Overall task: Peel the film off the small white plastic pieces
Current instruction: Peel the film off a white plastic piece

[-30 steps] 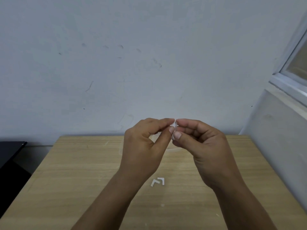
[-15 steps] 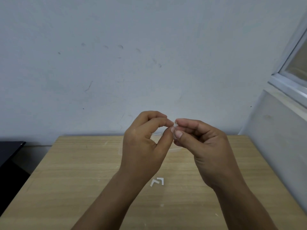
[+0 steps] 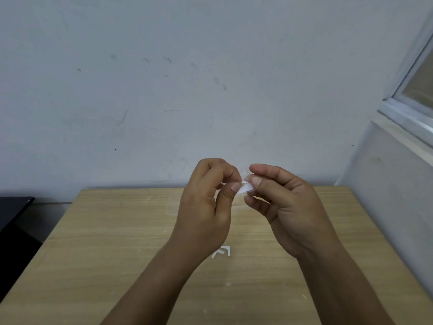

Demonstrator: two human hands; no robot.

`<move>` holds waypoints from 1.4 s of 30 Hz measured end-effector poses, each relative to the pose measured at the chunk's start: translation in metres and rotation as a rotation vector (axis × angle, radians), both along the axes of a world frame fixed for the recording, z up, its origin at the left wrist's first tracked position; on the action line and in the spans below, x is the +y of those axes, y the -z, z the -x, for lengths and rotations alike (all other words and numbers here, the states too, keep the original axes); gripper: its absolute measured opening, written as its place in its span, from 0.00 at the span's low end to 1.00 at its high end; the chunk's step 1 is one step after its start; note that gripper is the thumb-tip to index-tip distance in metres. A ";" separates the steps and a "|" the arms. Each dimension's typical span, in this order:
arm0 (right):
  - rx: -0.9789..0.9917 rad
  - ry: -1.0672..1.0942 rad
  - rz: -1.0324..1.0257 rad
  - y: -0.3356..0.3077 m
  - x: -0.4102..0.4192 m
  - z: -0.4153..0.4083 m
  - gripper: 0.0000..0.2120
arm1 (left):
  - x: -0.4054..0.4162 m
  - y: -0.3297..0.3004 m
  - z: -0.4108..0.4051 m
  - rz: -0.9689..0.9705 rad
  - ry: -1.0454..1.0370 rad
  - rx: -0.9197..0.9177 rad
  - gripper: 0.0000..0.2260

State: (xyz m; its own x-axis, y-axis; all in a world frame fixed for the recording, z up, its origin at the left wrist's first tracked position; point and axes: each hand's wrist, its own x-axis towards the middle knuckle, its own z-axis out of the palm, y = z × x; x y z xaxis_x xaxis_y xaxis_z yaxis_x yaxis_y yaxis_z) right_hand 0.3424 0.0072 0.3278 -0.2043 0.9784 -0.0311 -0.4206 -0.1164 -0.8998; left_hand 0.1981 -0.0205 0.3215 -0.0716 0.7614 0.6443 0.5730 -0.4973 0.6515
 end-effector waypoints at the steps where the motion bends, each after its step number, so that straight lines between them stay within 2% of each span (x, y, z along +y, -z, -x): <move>1: 0.002 -0.005 0.021 0.001 0.001 0.000 0.08 | -0.001 0.001 0.000 0.006 0.013 -0.004 0.06; 4: -0.026 0.022 0.055 0.008 0.004 0.000 0.07 | -0.003 0.008 -0.001 0.050 0.041 -0.070 0.05; 8: -0.166 0.152 -0.026 0.025 0.006 0.006 0.06 | -0.006 0.019 -0.002 0.243 0.073 -0.344 0.03; 14: -0.404 0.227 -0.064 0.067 0.013 0.015 0.06 | 0.003 0.057 0.010 0.394 -0.069 -0.632 0.06; 21: -0.581 0.152 0.133 0.154 0.000 0.015 0.10 | 0.007 0.206 0.050 0.842 -0.455 -0.667 0.06; 25: -0.651 0.098 0.273 0.194 -0.014 0.014 0.10 | 0.005 0.254 0.058 1.035 -0.573 -0.701 0.04; 30: -0.710 0.112 0.379 0.211 -0.024 0.016 0.10 | 0.013 0.277 0.067 1.160 -0.607 -0.708 0.03; 35: -0.667 0.135 0.421 0.211 -0.025 0.015 0.09 | 0.014 0.286 0.074 1.164 -0.612 -0.596 0.06; 37: -0.638 0.143 0.438 0.209 -0.026 0.015 0.09 | 0.012 0.286 0.076 1.161 -0.589 -0.485 0.04; 39: -0.591 0.151 0.457 0.206 -0.027 0.014 0.08 | 0.010 0.279 0.076 1.128 -0.559 -0.294 0.05; 42: -0.495 0.172 0.498 0.201 -0.028 0.014 0.08 | 0.007 0.264 0.070 0.988 -0.469 -0.082 0.07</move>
